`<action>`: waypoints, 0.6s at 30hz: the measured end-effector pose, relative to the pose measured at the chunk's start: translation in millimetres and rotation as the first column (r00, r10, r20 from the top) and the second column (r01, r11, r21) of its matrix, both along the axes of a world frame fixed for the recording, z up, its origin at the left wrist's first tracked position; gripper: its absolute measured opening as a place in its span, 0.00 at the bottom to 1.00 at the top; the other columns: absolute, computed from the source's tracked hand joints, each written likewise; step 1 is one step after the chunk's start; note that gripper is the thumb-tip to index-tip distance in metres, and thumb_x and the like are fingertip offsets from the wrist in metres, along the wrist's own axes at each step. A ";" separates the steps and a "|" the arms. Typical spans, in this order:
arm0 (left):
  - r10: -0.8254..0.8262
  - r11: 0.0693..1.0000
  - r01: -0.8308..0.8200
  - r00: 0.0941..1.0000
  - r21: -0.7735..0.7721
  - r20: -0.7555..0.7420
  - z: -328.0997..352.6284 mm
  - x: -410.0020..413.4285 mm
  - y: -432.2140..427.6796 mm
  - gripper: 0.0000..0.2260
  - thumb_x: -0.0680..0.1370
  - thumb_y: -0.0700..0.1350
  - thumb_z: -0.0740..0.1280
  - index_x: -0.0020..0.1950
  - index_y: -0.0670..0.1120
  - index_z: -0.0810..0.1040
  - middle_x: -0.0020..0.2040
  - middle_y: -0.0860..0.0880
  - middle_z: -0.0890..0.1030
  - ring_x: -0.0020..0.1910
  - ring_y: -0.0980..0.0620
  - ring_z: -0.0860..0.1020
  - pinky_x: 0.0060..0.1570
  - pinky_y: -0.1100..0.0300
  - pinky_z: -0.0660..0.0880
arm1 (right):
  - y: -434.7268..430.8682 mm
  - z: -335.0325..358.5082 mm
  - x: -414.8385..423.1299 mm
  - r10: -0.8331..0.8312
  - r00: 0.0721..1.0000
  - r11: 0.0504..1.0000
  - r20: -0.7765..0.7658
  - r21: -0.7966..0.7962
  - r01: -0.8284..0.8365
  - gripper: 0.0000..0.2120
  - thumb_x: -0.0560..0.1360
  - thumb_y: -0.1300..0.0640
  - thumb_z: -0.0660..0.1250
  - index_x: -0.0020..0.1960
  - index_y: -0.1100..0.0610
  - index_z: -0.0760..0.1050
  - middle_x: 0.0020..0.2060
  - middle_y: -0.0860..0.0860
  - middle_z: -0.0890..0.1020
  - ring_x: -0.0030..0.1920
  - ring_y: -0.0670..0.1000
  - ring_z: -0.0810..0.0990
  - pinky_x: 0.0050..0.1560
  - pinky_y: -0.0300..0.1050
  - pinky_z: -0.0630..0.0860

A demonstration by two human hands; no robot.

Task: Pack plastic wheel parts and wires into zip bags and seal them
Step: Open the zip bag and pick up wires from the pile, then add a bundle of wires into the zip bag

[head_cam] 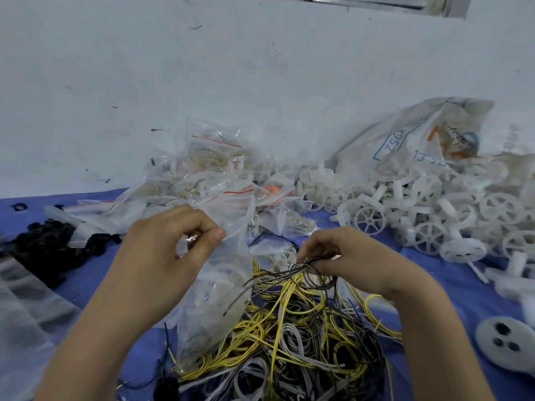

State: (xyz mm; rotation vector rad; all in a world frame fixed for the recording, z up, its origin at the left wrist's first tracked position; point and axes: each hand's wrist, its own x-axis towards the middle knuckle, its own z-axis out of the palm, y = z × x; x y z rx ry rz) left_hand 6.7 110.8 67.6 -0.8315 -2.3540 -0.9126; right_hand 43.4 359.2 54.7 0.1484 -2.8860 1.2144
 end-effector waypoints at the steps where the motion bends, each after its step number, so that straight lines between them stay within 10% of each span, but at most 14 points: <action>1: -0.004 1.000 0.004 1.000 0.005 0.005 -0.3 -0.4 -0.3 0.07 0.73 0.45 0.67 0.36 0.49 0.79 0.35 0.56 0.79 0.44 0.61 0.75 0.41 0.74 0.66 | 0.0 0.3 0.3 0.004 1.000 0.999 0.011 -0.044 -0.004 0.10 0.75 0.68 0.65 0.51 0.57 0.80 0.46 0.52 0.82 0.47 0.48 0.80 0.49 0.39 0.76; 9: -0.030 0.998 0.029 0.999 0.050 0.019 -1.4 -1.5 1.6 0.06 0.73 0.44 0.68 0.36 0.50 0.79 0.35 0.55 0.79 0.42 0.63 0.76 0.39 0.76 0.66 | -6.9 -5.6 -3.9 0.167 0.969 0.985 0.181 -0.080 -0.155 0.14 0.73 0.69 0.64 0.52 0.55 0.81 0.42 0.70 0.74 0.37 0.58 0.67 0.40 0.51 0.62; 12: -0.032 0.998 0.031 0.999 0.053 0.013 -1.2 -1.7 2.3 0.06 0.73 0.44 0.68 0.36 0.50 0.79 0.34 0.55 0.79 0.37 0.66 0.75 0.36 0.77 0.65 | -4.3 -7.4 -5.3 0.183 0.957 0.983 0.225 -0.055 -0.175 0.14 0.73 0.69 0.64 0.53 0.55 0.79 0.31 0.60 0.66 0.32 0.56 0.60 0.37 0.51 0.58; 18: -0.045 0.998 0.045 0.999 0.037 0.001 -1.7 0.0 5.3 0.07 0.74 0.44 0.67 0.36 0.49 0.79 0.35 0.55 0.78 0.34 0.69 0.73 0.33 0.77 0.65 | -3.9 2.6 0.2 0.176 0.983 0.857 -0.050 -0.483 -0.178 0.17 0.72 0.75 0.59 0.46 0.59 0.81 0.39 0.58 0.80 0.37 0.51 0.74 0.39 0.43 0.76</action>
